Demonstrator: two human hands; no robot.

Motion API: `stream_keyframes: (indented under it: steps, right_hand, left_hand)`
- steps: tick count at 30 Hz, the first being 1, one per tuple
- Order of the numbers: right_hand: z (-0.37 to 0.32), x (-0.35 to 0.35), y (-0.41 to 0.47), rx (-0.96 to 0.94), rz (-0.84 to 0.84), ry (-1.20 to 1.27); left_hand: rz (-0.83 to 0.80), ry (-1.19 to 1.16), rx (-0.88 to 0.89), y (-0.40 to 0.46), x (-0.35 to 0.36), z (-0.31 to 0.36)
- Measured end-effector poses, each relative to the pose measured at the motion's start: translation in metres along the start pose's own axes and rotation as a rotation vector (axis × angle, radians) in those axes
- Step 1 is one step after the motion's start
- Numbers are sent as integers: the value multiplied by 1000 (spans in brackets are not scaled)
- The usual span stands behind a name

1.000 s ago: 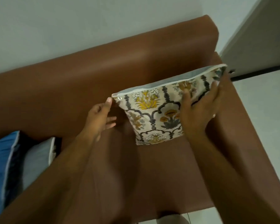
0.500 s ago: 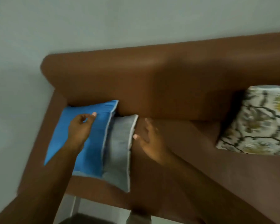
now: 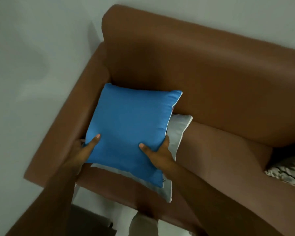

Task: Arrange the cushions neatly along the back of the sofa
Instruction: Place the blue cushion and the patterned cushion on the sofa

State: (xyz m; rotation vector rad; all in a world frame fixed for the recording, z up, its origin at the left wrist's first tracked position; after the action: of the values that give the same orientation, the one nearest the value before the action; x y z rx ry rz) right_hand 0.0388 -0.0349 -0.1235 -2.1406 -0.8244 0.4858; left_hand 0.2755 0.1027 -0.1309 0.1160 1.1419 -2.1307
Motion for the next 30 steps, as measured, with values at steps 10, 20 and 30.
stream_keyframes:
  steps: [10, 20, 30]
  right_hand:
    - [-26, -75, -32, -84, 308, 102]
    - [-15, -310, -126, -85, 614, 414]
    - [-8, -453, -76, -354, 927, 300]
  left_hand:
    - [-117, -138, 177, -64, 30, 83]
    - [-443, -127, 191, -144, 212, 204]
    - [-389, -240, 10, -86, 368, 290]
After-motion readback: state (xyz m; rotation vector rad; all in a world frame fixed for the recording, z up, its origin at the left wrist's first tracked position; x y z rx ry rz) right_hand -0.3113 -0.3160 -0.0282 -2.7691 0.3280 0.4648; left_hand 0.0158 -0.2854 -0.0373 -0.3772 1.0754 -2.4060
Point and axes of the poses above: each hand's wrist, its own y-axis towards the middle knuckle, its own x-axis out of the palm, z = x × y, the point moved 1 cm from there along y, towards the middle knuckle, and after that the axes turned 6 degrees about -z, right-handed, at the moved point
